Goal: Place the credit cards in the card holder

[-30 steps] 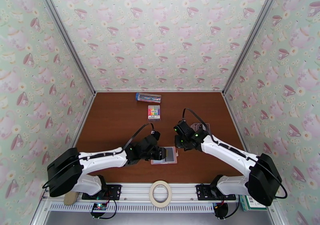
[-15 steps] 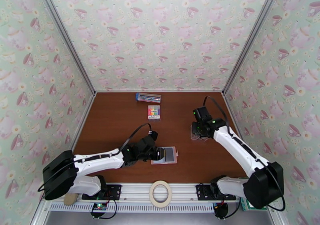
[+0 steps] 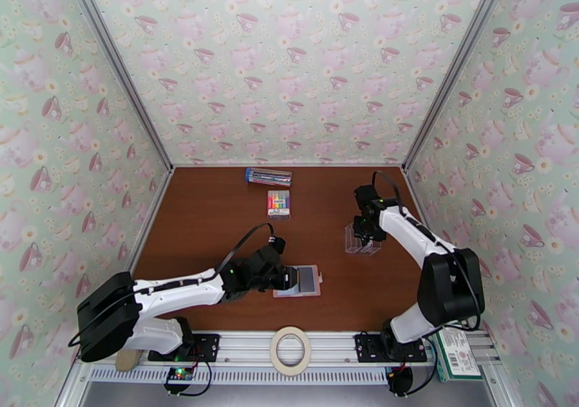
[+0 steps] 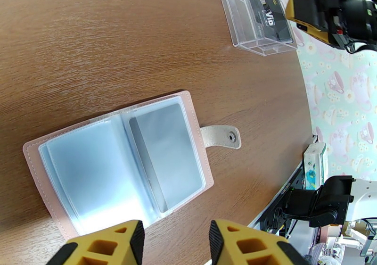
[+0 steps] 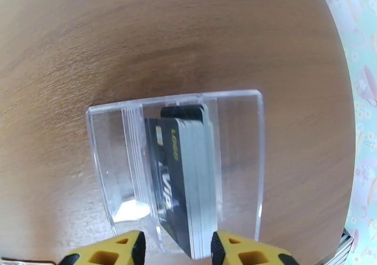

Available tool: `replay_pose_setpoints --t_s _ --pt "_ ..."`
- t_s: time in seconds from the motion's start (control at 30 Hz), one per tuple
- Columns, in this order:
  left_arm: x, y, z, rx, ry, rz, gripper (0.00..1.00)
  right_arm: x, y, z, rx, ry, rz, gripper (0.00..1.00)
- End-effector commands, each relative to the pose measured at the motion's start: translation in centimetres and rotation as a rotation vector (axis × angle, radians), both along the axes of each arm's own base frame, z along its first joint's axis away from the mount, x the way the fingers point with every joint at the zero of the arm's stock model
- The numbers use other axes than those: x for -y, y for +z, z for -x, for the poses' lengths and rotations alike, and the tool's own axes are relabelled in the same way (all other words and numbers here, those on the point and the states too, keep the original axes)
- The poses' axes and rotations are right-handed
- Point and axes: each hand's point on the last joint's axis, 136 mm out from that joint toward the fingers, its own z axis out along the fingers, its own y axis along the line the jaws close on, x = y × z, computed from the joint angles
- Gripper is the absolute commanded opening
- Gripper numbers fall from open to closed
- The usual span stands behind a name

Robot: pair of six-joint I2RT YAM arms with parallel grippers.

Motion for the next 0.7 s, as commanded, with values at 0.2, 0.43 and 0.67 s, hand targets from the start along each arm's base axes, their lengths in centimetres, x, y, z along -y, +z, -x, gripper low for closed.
replay_pose_setpoints --t_s 0.2,0.43,0.67 --pt "-0.3 -0.7 -0.1 -0.01 0.004 -0.017 0.44 1.1 -1.1 -1.3 -0.038 -0.008 0.051 0.46" --pt "-0.2 -0.8 -0.1 -0.01 0.002 -0.016 0.44 1.5 -1.8 -1.6 -0.059 -0.011 0.077 0.46" --pt "-0.2 -0.7 -0.1 -0.01 0.002 -0.016 0.44 1.9 -1.9 -1.6 -0.073 -0.014 0.107 0.46"
